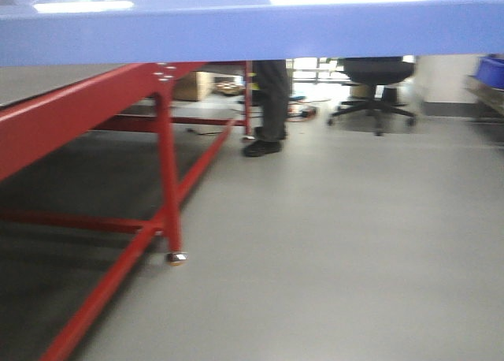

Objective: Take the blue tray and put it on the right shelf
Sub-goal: 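Carry the tray in both grippers while driving past the red table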

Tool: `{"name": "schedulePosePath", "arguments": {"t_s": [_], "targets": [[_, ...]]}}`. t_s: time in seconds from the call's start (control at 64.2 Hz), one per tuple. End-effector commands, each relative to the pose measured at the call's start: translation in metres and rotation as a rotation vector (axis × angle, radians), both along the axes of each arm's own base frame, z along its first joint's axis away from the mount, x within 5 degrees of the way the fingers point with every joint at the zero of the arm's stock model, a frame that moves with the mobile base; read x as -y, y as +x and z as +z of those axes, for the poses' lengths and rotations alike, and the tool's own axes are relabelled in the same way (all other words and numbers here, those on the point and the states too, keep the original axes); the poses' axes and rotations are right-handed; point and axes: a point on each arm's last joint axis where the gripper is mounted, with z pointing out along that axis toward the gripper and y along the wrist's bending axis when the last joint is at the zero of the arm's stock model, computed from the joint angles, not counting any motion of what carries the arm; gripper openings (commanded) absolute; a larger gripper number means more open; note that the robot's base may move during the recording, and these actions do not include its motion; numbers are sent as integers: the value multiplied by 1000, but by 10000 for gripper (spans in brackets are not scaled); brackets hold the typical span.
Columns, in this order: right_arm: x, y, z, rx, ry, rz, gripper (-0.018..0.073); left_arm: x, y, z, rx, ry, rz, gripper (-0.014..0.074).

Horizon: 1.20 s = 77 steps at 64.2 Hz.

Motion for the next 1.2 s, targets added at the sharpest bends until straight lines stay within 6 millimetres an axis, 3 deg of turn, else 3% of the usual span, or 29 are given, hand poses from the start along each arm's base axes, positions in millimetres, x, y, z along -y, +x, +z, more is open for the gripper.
{"name": "schedulePosePath", "arguments": {"t_s": [0.0, 1.183], "targets": [[2, -3, 19, 110, 38, 24, 57, -1, -12, 13, -14, -13, -30, -48], [2, -3, 19, 109, 37, 24, 57, -2, -13, 13, -24, -8, -31, -48]]}}
